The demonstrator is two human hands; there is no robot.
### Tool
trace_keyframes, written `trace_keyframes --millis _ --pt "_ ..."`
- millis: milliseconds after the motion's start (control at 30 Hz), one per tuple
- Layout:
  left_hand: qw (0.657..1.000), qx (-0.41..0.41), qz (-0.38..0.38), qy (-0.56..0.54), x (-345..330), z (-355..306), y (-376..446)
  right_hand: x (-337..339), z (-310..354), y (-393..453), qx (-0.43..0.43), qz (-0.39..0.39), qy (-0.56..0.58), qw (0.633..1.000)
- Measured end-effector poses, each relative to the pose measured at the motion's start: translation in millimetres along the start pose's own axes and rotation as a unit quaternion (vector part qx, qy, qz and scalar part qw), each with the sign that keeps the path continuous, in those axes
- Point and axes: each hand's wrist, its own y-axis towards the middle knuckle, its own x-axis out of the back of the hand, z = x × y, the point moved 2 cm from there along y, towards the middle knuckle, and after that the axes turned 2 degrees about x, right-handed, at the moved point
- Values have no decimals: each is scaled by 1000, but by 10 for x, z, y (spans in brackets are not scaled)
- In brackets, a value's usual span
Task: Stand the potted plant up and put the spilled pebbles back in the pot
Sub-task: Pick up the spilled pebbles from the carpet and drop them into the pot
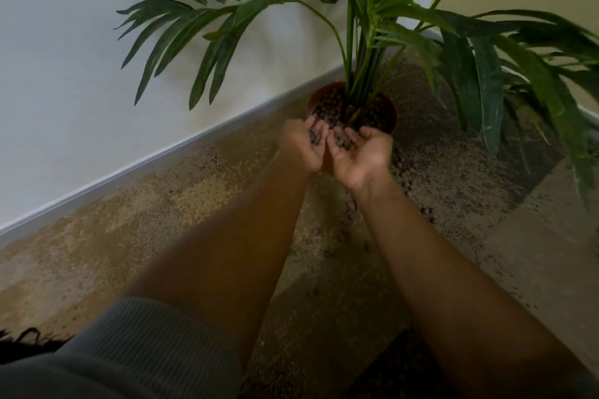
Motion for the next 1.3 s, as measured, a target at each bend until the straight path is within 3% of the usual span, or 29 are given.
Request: trace_keyframes --millis 233,600,767,933,1033,1067,1133,1300 --pt "998 -19 58 14 -219 49 -96 -157 132 85 6 6 25 1000" --pt "998 16 66 12 -131 -68 32 -107 135 9 -1 23 63 998" --pt "998 -17 62 26 79 -132 -55 3 20 -31 -12 45 -90 995" --pt "987 -27 -55 151 542 -60 -58 281 -188 31 -48 19 -306 951" --pt "958 -14 -98 267 787 67 -26 527 -342 38 -54 9 -487 872" --pt "941 -1 -105 321 855 107 -38 617 -384 28 -39 14 -573 818" --pt "880 1 -106 462 1038 162 -1 815 -461 52 6 44 -737 674" --pt "699 -15 -42 714 1398 314 -72 1223 -656 84 63 175 -907 378"
